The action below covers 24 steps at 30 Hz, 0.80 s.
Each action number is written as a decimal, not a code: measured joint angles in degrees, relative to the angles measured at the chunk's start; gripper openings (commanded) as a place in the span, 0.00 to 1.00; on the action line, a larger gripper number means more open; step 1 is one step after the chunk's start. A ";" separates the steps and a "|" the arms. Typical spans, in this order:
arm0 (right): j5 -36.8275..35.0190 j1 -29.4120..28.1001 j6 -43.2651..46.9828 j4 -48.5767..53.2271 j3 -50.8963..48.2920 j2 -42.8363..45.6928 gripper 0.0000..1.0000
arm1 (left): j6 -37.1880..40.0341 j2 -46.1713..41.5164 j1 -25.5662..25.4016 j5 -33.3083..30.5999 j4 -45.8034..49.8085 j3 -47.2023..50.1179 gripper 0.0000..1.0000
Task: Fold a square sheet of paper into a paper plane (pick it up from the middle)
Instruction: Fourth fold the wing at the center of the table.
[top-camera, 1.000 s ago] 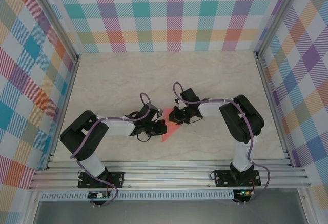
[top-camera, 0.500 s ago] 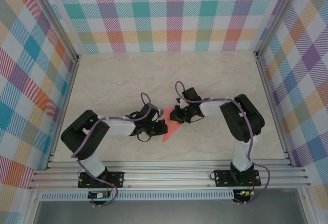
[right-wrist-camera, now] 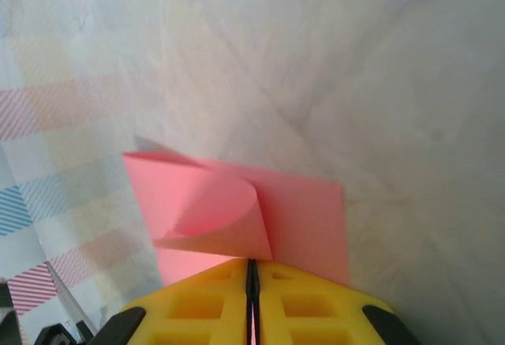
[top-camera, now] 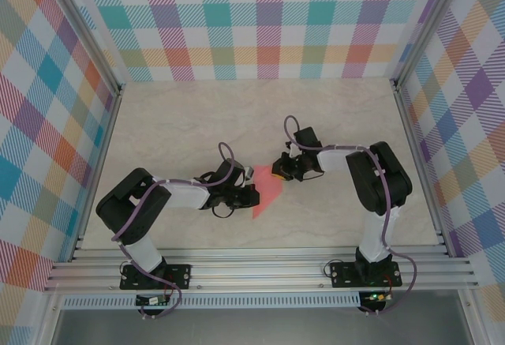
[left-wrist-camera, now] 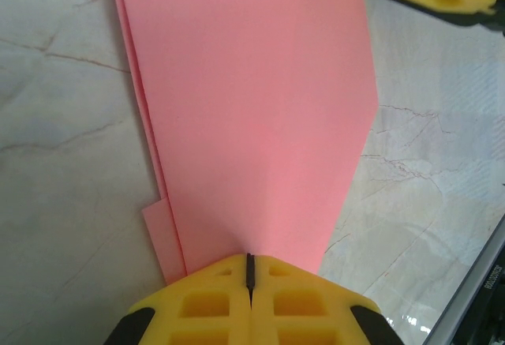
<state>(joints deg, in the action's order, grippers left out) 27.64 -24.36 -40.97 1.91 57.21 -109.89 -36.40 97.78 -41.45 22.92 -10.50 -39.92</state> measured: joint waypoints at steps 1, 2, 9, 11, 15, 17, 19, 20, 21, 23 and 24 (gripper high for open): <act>0.00 0.35 0.11 0.35 0.46 -0.24 0.11 | 0.04 0.00 0.00 0.00 0.02 0.00 0.00; -0.17 0.72 0.20 0.66 0.83 -0.42 0.11 | 0.20 0.00 0.00 -0.02 0.02 0.00 0.00; -1.66 3.39 1.88 0.87 1.88 -0.17 0.11 | 0.70 0.00 0.00 -0.02 0.26 -0.09 0.00; -1.46 3.58 2.32 0.92 1.62 1.22 0.12 | 0.90 0.00 0.00 -0.02 0.37 -0.15 0.00; -0.22 2.29 2.71 0.52 1.09 4.81 0.12 | 1.11 0.00 0.00 -0.02 0.92 -0.42 0.00; 0.79 0.66 2.93 0.26 1.38 5.20 0.11 | 1.16 0.00 0.00 -0.04 0.96 -0.42 0.00; 1.33 -0.70 2.93 0.33 1.68 4.57 0.11 | 1.33 0.00 0.00 -0.02 1.03 -0.42 0.00; 1.62 -1.31 2.95 0.31 1.90 3.93 0.11 | 1.36 0.00 0.00 -0.02 1.11 -0.48 0.00; 1.86 -1.84 2.95 0.33 2.21 3.10 0.11 | 1.49 0.00 0.00 -0.02 1.22 -0.52 0.00; 1.77 -2.16 3.19 0.57 2.69 1.38 0.11 | 1.55 0.00 0.00 -0.02 1.33 -0.61 0.00; 1.49 -2.12 3.41 1.11 2.97 0.48 0.11 | 1.57 0.02 0.00 -0.02 1.36 -0.63 0.00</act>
<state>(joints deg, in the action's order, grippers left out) 29.12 -26.48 -37.56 3.03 60.18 -109.40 -34.83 97.80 -41.45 22.90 -9.15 -40.56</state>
